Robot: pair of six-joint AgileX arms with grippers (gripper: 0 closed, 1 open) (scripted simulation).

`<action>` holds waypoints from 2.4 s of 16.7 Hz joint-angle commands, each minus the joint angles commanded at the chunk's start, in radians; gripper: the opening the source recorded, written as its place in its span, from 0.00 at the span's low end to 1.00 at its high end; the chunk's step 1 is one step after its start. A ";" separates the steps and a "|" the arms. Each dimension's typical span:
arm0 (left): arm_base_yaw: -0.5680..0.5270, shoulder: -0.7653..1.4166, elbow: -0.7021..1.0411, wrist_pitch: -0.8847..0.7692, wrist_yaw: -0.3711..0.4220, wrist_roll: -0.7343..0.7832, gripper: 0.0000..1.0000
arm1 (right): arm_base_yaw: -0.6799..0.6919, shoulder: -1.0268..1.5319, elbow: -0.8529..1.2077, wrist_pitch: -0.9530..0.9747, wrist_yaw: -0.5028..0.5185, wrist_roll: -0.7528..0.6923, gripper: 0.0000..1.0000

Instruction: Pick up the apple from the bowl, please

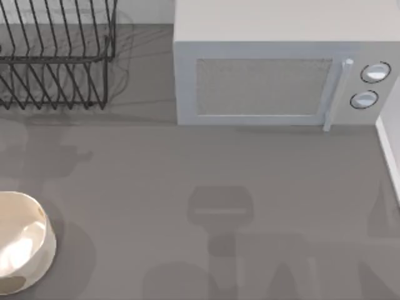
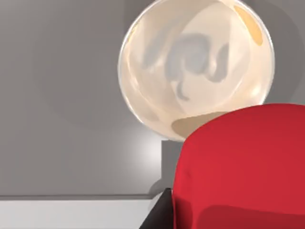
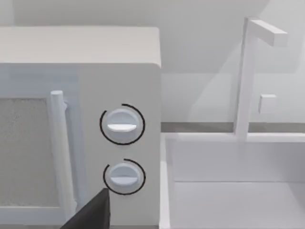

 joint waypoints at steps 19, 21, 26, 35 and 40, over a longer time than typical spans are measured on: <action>-0.569 0.325 -0.069 0.355 0.010 -0.581 0.00 | 0.000 0.000 0.000 0.000 0.000 0.000 1.00; -0.569 0.332 -0.105 0.391 0.010 -0.581 0.00 | 0.000 0.000 0.000 0.000 0.000 0.000 1.00; -0.569 0.368 -0.296 0.640 0.010 -0.579 0.00 | 0.000 0.000 0.000 0.000 0.000 0.000 1.00; -0.569 0.397 -0.423 0.778 0.010 -0.579 0.08 | 0.000 0.000 0.000 0.000 0.000 0.000 1.00; -0.569 0.397 -0.423 0.778 0.010 -0.579 0.45 | 0.000 0.000 0.000 0.000 0.000 0.000 1.00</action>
